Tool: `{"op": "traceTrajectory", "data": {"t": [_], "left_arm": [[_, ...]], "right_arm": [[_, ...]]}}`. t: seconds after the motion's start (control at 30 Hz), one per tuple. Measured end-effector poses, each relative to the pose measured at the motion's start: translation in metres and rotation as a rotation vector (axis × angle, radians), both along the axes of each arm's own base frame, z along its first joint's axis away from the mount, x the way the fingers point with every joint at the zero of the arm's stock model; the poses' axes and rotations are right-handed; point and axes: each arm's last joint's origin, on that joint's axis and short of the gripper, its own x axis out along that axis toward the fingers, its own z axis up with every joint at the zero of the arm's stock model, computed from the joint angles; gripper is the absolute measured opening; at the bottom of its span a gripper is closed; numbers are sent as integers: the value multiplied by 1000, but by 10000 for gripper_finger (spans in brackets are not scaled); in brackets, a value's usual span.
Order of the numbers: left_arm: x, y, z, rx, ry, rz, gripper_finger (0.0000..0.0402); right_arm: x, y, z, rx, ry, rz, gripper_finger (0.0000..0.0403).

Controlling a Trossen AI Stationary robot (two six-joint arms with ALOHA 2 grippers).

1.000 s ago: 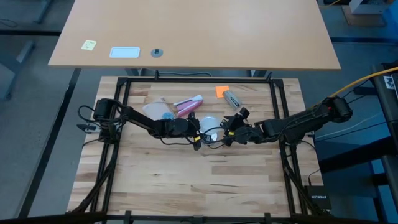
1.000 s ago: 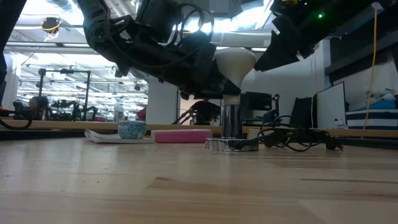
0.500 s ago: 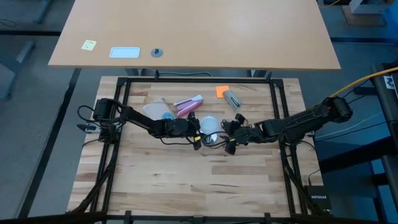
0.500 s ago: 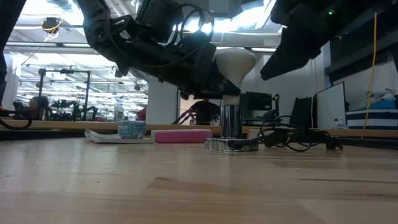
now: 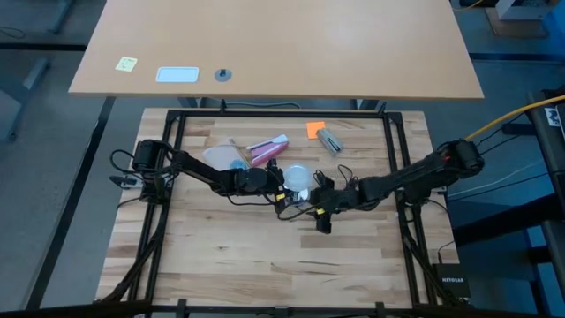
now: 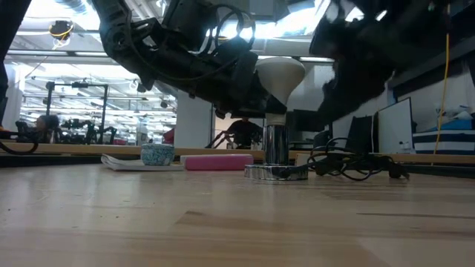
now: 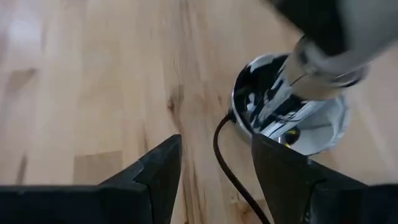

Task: Screw lightbulb
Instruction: Insert the white lightbulb into the silver desk lamp

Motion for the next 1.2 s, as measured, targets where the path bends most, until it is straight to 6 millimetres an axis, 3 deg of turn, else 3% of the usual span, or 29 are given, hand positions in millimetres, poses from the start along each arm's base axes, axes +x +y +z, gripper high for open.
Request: {"op": "traceTrajectory", "data": {"t": [0.2,0.5,0.83,1.2], "left_arm": [[0,0,0,0,1,0,150],[0,0,-1,0,2,0,150],[0,0,-1,0,2,0,150],[0,0,-1,1,3,0,150]], "right_arm": [[8,2,-22,3,49,13,198],[9,1,-29,-38,65,-22,194],[5,0,-32,-54,119,-24,105],[-1,-2,-36,-88,198,-22,39]]}}
